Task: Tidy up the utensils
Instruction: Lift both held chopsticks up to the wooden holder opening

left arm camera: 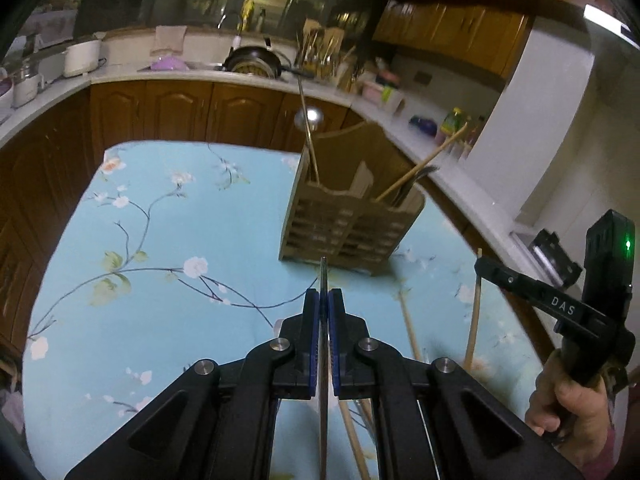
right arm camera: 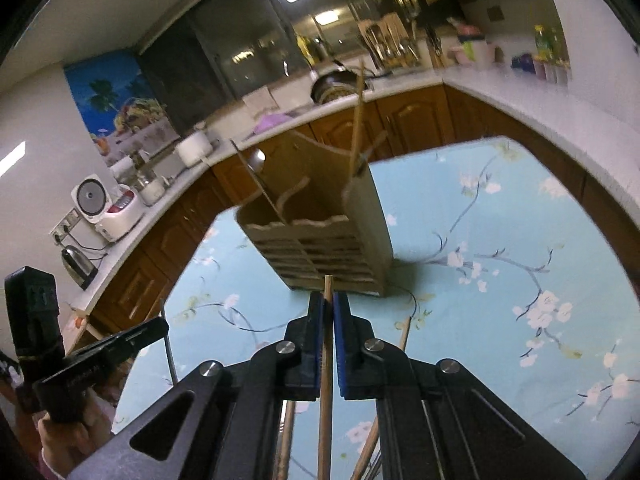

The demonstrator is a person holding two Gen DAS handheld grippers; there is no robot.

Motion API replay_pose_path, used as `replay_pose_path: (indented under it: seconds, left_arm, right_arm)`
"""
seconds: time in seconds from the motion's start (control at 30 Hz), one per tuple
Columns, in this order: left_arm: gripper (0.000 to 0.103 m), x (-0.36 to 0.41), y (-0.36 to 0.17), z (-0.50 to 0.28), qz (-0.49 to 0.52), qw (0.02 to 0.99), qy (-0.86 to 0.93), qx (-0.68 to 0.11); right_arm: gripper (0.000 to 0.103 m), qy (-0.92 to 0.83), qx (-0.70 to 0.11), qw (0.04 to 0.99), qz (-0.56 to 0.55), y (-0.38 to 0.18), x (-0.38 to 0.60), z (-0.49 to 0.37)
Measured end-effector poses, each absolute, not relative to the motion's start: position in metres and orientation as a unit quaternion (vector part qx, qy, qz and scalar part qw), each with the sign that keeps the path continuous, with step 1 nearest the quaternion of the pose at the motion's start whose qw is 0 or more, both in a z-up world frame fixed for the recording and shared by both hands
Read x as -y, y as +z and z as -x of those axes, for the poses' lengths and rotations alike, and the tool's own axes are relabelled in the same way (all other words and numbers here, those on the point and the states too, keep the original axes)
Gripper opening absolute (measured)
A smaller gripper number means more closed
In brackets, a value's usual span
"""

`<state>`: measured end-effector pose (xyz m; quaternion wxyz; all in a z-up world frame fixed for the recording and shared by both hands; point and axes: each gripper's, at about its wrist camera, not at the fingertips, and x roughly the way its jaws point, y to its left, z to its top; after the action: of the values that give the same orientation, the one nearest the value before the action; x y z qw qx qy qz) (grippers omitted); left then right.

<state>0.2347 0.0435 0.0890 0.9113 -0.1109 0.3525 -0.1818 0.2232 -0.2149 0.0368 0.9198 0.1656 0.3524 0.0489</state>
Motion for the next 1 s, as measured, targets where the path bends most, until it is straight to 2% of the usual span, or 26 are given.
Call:
replay_pose_path:
  seconds: [0.47,1.0]
  left_arm:
    - [0.002,-0.061,0.124,-0.183,0.109,0.925,-0.186,-0.311]
    - [0.002,-0.064,0.145,-0.195,0.112,0.938,-0.184,-0.273]
  right_arm:
    - [0.005,0.054,-0.292,0.944,-0.142,0.086,0.207,-0.197]
    - [0.005,0.045,-0.254,0.957,-0.132,0.112,0.215,-0.208]
